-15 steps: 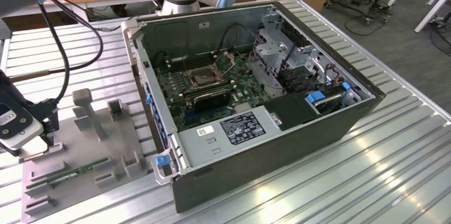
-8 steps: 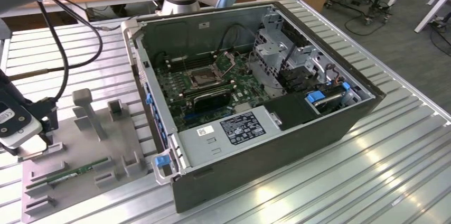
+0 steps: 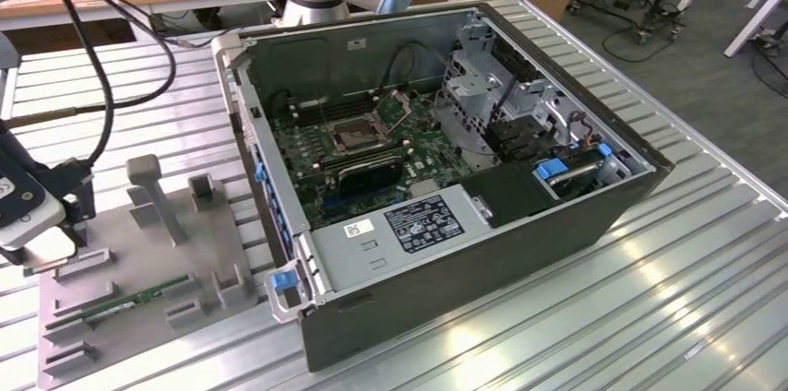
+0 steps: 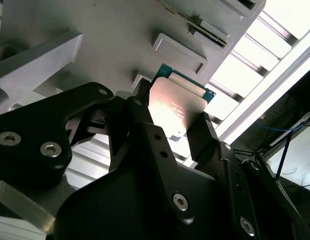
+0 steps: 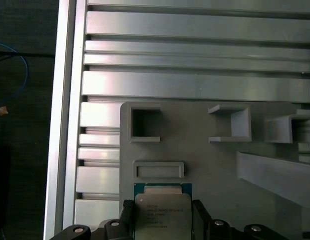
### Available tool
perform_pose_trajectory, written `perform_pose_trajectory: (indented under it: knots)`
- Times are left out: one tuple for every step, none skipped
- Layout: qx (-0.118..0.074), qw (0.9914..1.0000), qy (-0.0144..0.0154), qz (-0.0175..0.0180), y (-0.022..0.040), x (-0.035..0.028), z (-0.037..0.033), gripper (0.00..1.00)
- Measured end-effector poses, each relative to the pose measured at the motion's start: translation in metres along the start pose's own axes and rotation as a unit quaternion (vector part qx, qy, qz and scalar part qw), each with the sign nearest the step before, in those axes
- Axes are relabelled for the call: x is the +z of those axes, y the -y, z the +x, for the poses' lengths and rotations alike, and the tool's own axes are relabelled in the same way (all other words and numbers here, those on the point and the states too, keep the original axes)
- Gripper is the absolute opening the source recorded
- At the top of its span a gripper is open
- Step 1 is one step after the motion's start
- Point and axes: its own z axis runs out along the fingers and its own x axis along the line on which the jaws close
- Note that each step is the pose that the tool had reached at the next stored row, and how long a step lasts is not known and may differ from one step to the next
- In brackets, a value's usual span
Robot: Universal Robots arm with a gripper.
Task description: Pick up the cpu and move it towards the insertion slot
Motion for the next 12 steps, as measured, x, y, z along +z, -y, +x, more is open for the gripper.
perform_pose_trajectory:
  knots:
    - [0.0, 1.0, 0.0, 0.0, -0.0001, -0.0021, 0.0, 0.55]
    - [0.0, 1.0, 0.0, 0.0, -0.0002, -0.0042, 0.0, 0.55]
    - [0.0, 1.0, 0.0, 0.0, -0.0004, -0.0064, 0.0, 0.55]
    - [0.0, 1.0, 0.0001, 0.0, -0.0005, -0.0086, 0.0, 0.55]
    - [0.0, 1.0, 0.0, 0.0, -0.0007, -0.011, 0.0, 0.55]
    - [0.0, 1.0, 0.0001, 0.0, -0.0008, -0.0132, 0.0, 0.55]
    - [0.0, 1.0, 0.0001, -0.0001, -0.0009, -0.0153, 0.0, 0.55]
    - [0.0, 1.0, 0.0, -0.0001, -0.001, -0.0176, 0.0, 0.55]
    - [0.0, 1.0, 0.0001, -0.0001, -0.0012, -0.0199, -0.0001, 0.55]
    - [0.0, 1.0, 0.0001, -0.0001, -0.0013, -0.0222, -0.0001, 0.55]
    - [0.0, 1.0, 0.0, -0.0001, -0.0014, -0.0245, -0.0001, 0.55]
    - [0.0, 1.0, 0.0, -0.0001, -0.0016, -0.0268, 0.0, 0.55]
